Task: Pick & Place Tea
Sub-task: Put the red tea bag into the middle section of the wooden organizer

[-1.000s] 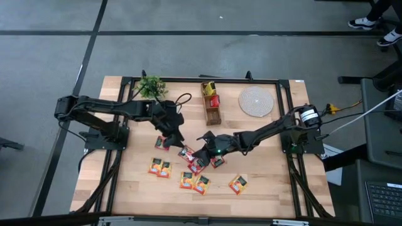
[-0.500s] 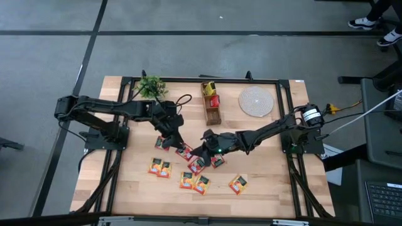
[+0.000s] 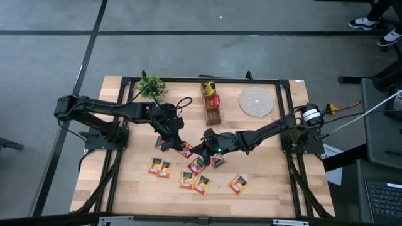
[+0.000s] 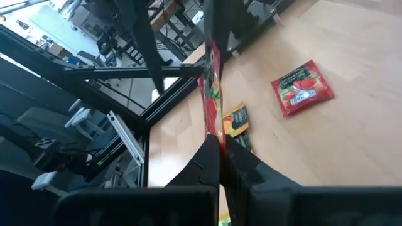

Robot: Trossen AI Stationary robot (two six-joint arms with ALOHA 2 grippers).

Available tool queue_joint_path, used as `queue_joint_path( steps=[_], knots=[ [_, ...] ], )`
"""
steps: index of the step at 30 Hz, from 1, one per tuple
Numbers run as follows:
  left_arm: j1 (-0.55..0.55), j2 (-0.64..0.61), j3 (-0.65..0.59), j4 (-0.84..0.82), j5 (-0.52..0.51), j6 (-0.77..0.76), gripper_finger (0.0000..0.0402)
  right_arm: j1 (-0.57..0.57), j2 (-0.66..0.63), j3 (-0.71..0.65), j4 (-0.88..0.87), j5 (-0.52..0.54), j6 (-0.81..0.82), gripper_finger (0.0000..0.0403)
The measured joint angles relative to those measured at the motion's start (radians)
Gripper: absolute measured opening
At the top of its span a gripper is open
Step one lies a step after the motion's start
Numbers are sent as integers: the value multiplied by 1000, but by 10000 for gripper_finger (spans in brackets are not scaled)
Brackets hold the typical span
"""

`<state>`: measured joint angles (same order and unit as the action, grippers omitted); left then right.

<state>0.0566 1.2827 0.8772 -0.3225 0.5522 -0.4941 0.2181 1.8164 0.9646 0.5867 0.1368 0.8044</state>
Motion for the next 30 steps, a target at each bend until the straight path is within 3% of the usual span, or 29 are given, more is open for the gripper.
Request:
queue_joint_path(
  steps=[11,20,30],
  knots=[
    [-9,0,0,4,-62,2,9,-4,0,0,9,3,-2,9],
    [5,0,0,13,-61,5,3,-4,-8,0,55,-19,50,36],
    [73,0,1,15,-88,-9,3,-7,-114,0,-28,4,67,129]
  ],
)
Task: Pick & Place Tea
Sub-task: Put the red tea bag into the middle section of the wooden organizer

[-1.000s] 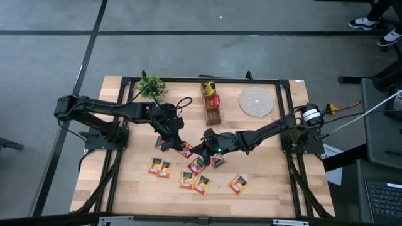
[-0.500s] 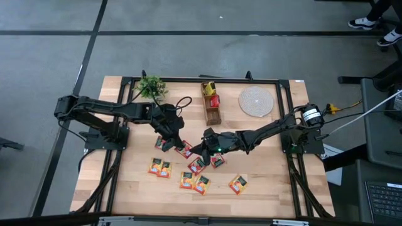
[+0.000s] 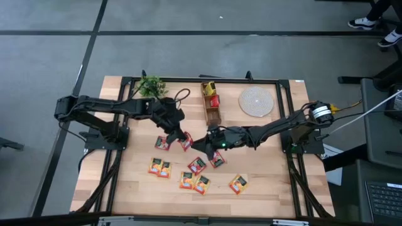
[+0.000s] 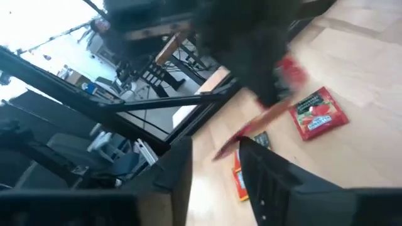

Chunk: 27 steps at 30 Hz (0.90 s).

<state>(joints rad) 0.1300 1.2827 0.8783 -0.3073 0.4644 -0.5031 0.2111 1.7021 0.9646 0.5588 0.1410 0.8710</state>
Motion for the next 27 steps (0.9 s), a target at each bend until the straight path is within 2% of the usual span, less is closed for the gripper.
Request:
queue_joint_path(
  steps=[4,11,15,21,27],
  knots=[
    [44,0,0,-2,-90,-70,3,7,-79,1,-68,0,18,149],
    [130,0,0,76,-155,-146,3,30,-249,1,-212,-2,6,144],
    [180,9,0,190,-161,-204,3,41,-345,1,-276,45,-44,138],
    [252,82,0,228,-195,-345,3,56,-453,1,-321,152,-154,130],
    [273,163,8,285,-200,-433,3,56,-491,1,-327,173,-201,125]
  ],
)
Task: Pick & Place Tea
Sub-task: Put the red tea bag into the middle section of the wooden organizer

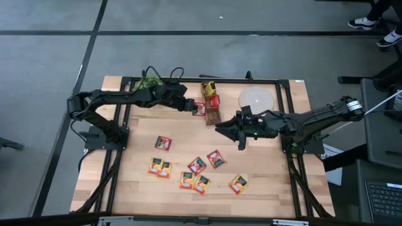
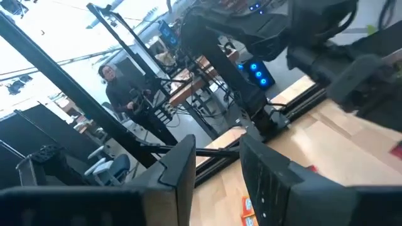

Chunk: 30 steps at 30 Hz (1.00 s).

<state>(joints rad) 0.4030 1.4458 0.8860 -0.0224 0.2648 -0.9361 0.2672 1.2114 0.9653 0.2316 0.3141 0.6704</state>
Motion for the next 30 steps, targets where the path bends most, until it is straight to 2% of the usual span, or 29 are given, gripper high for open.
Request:
queue_joint_path(
  steps=[7,17,22,30],
  knots=[
    [17,99,161,-9,-14,49,3,0,0,0,-43,7,6,125],
    [101,294,403,-278,-22,45,3,0,0,0,-45,8,-1,125],
    [120,341,421,-290,6,-39,3,0,0,0,-50,12,-3,125],
    [145,360,422,-322,-34,-101,3,0,0,0,-52,86,-48,125]
  ],
)
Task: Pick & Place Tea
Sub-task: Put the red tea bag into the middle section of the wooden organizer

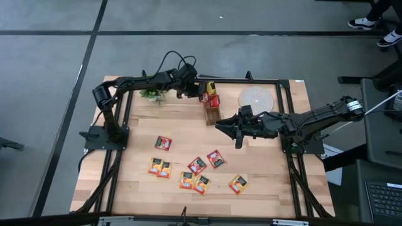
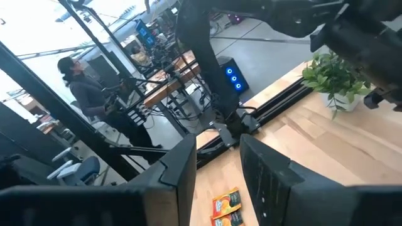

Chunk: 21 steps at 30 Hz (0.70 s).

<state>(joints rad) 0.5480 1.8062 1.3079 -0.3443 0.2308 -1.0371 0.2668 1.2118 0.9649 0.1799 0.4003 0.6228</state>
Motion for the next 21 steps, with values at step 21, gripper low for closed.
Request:
queue_joint_path(
  steps=[21],
  knots=[
    [-24,93,-2,54,-25,-67,3,0,0,0,1,1,0,125]
  ],
)
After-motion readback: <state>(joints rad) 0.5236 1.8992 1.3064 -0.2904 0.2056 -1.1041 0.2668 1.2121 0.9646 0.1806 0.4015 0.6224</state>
